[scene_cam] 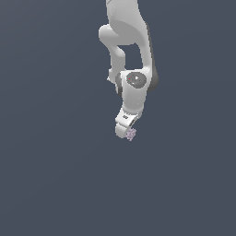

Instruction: Pick up the object and move it to a goal position.

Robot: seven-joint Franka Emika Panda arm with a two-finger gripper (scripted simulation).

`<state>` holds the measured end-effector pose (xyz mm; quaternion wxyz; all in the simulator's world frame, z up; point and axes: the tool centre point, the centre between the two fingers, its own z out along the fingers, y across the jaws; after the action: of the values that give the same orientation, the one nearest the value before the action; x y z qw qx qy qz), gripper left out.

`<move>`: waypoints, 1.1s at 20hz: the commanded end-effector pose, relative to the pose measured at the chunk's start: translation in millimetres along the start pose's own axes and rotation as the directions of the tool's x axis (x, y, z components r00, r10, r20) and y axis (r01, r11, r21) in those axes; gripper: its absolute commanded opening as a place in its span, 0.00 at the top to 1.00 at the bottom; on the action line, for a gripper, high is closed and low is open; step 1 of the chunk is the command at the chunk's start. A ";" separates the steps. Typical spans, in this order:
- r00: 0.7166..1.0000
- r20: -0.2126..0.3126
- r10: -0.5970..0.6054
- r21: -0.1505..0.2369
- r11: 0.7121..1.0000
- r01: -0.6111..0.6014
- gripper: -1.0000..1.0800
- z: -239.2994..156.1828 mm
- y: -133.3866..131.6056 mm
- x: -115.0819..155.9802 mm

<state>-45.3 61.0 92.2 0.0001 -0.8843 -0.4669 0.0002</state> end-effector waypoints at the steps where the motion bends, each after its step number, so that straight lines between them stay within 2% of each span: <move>1: 1.000 0.000 0.000 0.000 1.000 0.000 0.04 0.0 0.0 0.0; 19: 1.000 0.000 -0.006 0.000 1.000 0.006 0.04 50.4 -0.6 -0.1; 20: 1.000 0.000 -0.006 0.000 1.000 0.006 1.00 50.4 -0.6 -0.1; 22: 1.000 0.000 -0.006 0.000 1.000 0.006 1.00 50.4 -0.6 -0.1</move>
<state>-45.7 61.0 42.7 -0.0002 -0.8831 -0.4692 -0.0001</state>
